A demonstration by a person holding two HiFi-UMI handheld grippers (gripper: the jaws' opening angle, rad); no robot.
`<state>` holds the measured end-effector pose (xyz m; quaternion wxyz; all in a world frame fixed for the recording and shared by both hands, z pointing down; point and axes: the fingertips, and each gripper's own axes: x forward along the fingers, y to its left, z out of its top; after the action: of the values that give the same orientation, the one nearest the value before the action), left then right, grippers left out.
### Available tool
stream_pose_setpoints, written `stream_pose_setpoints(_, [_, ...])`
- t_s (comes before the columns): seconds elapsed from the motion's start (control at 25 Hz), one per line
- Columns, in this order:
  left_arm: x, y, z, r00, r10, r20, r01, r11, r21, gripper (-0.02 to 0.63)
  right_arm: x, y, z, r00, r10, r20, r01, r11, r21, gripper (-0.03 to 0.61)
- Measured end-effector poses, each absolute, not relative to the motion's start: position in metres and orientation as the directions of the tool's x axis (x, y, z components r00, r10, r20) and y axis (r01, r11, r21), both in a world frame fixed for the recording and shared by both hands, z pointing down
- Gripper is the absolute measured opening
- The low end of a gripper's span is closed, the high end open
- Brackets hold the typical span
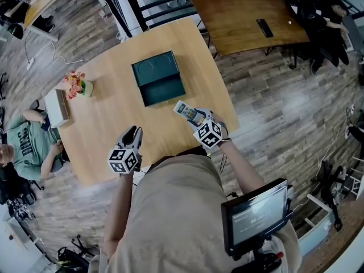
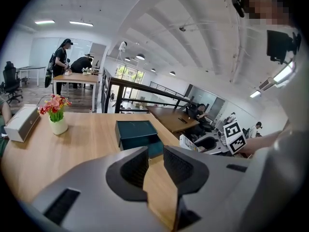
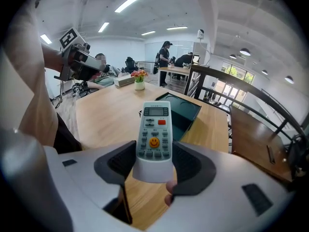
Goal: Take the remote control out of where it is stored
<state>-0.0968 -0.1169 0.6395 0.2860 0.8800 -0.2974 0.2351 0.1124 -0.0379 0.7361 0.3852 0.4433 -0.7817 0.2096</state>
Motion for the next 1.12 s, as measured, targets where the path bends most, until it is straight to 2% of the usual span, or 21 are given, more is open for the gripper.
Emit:
stream_pose_setpoints(0.8, [-0.111, -0.102, 0.662, 0.648, -0.384, 0.658, -0.706, -0.626, 0.33, 0.078, 0.066, -0.007, 0.843, -0.364, -0.302, 0.881, -0.794, 0.594, -0.125, 0.241])
stream_pose_setpoints(1.12, [-0.119, -0.105, 0.667, 0.62, -0.412, 0.668, -0.74, -0.59, 0.323, 0.078, 0.063, -0.001, 0.879, -0.332, -0.233, 0.914, -0.79, 0.598, -0.134, 0.242])
